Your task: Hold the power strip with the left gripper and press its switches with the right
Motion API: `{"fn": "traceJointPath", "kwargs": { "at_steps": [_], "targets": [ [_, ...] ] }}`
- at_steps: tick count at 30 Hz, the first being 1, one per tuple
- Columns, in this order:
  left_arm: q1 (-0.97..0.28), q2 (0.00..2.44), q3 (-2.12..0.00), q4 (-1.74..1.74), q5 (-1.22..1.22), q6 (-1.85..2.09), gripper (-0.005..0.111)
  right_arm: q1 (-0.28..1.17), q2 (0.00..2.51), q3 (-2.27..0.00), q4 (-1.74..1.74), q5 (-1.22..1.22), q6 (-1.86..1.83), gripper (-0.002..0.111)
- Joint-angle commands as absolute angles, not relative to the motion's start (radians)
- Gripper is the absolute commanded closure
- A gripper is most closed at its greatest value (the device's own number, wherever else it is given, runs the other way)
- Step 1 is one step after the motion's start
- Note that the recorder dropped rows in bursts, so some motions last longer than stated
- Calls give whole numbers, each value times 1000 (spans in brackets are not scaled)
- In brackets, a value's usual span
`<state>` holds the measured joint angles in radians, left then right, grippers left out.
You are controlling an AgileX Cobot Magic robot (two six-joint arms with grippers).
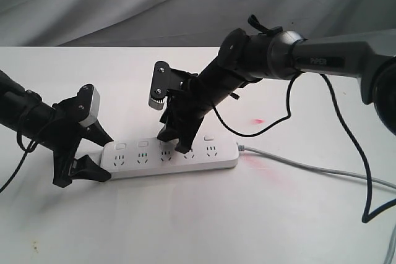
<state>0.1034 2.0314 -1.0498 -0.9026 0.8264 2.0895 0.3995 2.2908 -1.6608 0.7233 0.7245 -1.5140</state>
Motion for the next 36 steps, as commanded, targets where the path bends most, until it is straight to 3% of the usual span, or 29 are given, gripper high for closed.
{"fn": "traceJointPath", "kwargs": {
  "at_steps": [1, 36],
  "targets": [
    [99, 2029, -1057, -906, 809, 2092, 40, 396, 2321, -1660, 688, 749, -1518, 68],
    [99, 2029, -1057, -906, 809, 2092, 40, 384, 2314, -1591, 656, 718, -1540, 68]
  ]
}}
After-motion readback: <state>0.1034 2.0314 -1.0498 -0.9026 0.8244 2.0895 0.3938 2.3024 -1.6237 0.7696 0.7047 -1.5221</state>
